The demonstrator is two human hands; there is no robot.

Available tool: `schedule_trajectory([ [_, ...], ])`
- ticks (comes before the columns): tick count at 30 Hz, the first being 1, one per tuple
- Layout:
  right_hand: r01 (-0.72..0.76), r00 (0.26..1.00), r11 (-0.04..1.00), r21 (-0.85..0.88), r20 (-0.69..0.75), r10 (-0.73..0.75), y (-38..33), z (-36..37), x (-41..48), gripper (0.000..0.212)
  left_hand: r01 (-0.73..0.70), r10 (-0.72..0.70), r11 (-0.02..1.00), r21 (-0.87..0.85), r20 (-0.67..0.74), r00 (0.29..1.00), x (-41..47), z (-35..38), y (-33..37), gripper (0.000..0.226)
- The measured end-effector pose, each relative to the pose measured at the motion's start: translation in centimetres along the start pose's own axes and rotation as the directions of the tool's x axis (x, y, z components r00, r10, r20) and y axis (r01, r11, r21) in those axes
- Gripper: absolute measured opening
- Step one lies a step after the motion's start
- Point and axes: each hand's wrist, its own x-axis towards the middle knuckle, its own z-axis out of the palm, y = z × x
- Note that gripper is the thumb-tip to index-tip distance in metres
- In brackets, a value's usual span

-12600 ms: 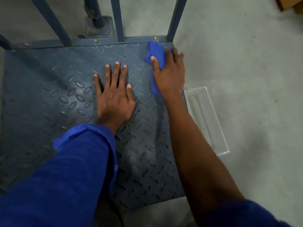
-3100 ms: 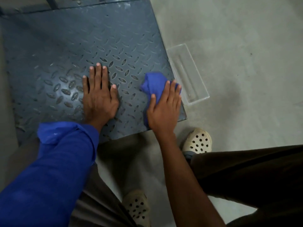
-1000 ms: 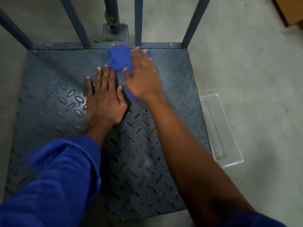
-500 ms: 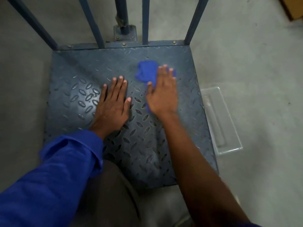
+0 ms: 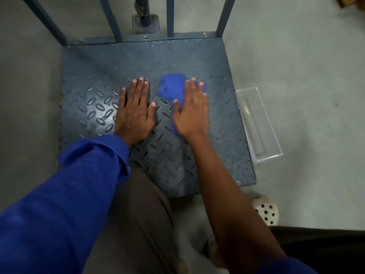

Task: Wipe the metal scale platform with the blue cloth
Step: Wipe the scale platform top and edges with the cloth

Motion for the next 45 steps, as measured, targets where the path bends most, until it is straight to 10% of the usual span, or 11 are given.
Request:
schedule_trajectory([
  [3,0.119,0.993,0.993,0.012,0.011,-0.12,-0.5,0.3,-7.4,0.063,-0.031,0.031,1.0,-0.001,0.032,0.999,-0.1,-0.3,0.0,0.077],
  [11,-0.124,0.989,0.991,-0.057,-0.09,0.119,5.3,-2.0,-9.4,0.067,-0.139,0.139,0.99,-0.001,0.052,0.989,-2.8,-0.3,-0.4,0.072],
  [20,0.153,0.987,0.988,0.004,0.056,-0.153,3.2,-1.3,-17.0,0.067,-0.417,0.396,0.904,0.097,0.179,0.901,-8.0,-0.8,-1.4,0.076],
  [27,-0.102,0.994,0.993,-0.066,-0.051,0.098,4.5,-2.0,-14.3,0.073,-0.392,0.378,0.918,0.062,0.162,0.911,-8.2,-1.3,-1.0,0.078],
  [32,0.264,0.961,0.964,-0.033,0.097,-0.26,0.7,-0.4,-17.0,0.074,-0.398,0.395,0.917,0.015,0.08,0.915,-7.7,-0.7,-1.7,0.069],
  [39,-0.233,0.97,0.971,-0.049,-0.089,0.228,7.3,-3.2,-15.8,0.076,-0.186,0.188,0.982,-0.043,0.049,0.981,-7.9,-1.1,-1.1,0.072],
  [45,0.191,0.979,0.982,0.002,0.073,-0.19,0.3,0.1,-16.9,0.074,-0.212,0.214,0.976,-0.053,0.032,0.976,-7.4,-0.4,-1.8,0.074],
])
